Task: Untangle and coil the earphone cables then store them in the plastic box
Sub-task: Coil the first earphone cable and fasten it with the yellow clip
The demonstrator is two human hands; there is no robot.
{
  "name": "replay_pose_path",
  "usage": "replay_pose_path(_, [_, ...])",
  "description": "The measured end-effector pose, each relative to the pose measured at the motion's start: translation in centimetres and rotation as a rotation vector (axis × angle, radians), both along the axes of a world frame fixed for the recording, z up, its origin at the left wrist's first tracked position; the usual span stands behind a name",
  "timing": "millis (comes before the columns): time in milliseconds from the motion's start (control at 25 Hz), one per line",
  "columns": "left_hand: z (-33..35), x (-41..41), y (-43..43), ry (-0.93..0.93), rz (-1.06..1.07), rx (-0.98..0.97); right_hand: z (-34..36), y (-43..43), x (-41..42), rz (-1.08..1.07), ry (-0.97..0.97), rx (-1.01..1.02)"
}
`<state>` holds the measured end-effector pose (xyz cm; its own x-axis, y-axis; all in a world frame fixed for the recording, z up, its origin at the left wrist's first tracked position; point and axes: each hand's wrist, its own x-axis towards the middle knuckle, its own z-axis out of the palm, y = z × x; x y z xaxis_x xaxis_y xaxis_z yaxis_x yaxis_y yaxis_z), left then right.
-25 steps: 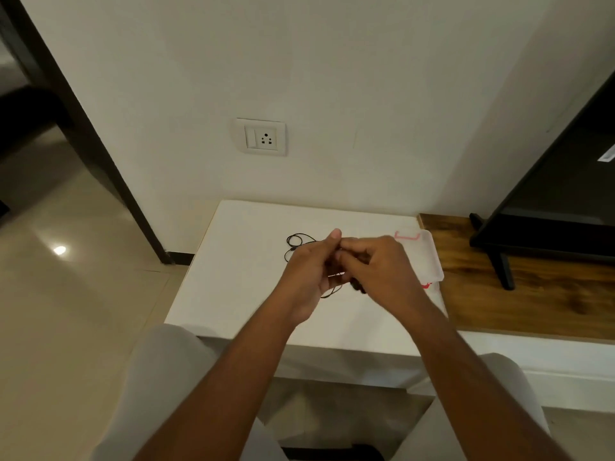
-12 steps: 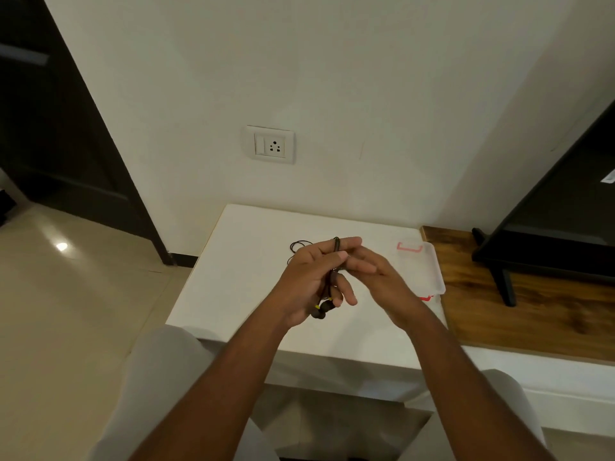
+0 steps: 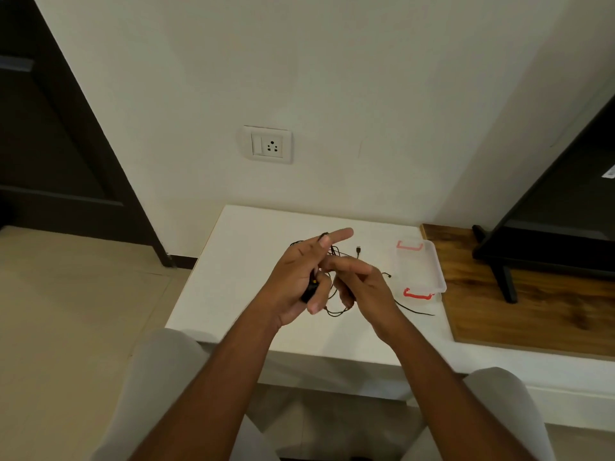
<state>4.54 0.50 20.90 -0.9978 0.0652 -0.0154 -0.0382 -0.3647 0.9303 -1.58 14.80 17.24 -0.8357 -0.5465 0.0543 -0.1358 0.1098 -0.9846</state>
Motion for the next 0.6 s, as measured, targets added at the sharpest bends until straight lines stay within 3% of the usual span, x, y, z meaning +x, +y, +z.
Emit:
replay_pose_path(120, [0.0,-0.2,-0.5,0.020,0.047,0.027,-1.6,1.1,0.3,0.097,0.021,0.144])
replay_pose_path(280, [0.0,-0.5,-1.4,0.122,0.081,0.211,-4.6,3.0,0.5,0.246,0.126,0.483])
replay_pose_path(400, [-1.1,-0.8,-2.1,0.173,0.117,0.200,-4.8,3.6,1.6,0.370,0.149,0.619])
replay_pose_path(600, [-2.9,-1.4,-2.7,0.094,0.184,0.085,-1.4,2.1,4.9,0.407,0.556,0.804])
